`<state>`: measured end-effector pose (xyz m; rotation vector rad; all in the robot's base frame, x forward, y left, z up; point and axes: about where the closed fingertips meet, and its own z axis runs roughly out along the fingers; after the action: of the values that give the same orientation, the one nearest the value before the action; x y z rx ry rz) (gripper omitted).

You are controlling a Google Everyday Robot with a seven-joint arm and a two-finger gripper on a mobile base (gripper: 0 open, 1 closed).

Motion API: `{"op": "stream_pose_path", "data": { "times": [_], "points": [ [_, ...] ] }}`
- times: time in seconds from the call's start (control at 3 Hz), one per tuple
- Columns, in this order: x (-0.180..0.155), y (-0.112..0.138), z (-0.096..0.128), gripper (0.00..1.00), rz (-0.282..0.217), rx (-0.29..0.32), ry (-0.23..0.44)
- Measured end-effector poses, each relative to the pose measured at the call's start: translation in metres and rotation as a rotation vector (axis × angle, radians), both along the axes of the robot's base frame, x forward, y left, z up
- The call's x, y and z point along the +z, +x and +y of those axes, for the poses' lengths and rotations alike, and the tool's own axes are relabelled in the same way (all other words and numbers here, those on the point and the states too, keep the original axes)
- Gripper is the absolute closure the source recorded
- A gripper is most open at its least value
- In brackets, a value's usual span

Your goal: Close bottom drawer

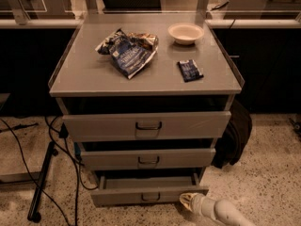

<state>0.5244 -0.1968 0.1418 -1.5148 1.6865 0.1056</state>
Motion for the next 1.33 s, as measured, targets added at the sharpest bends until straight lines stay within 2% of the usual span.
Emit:
{"op": "stream_pose_path", "data": {
  "times": [0.33, 0.67, 1.33],
  "points": [
    [0.000, 0.003, -0.003, 1.00, -0.005, -0.005, -0.004],
    [-0.004, 0.008, -0.006, 1.00, -0.043, -0.010, -0.012],
    [-0.015, 0.028, -0.010, 1.00, -0.162, -0.025, -0.026]
  ]
}}
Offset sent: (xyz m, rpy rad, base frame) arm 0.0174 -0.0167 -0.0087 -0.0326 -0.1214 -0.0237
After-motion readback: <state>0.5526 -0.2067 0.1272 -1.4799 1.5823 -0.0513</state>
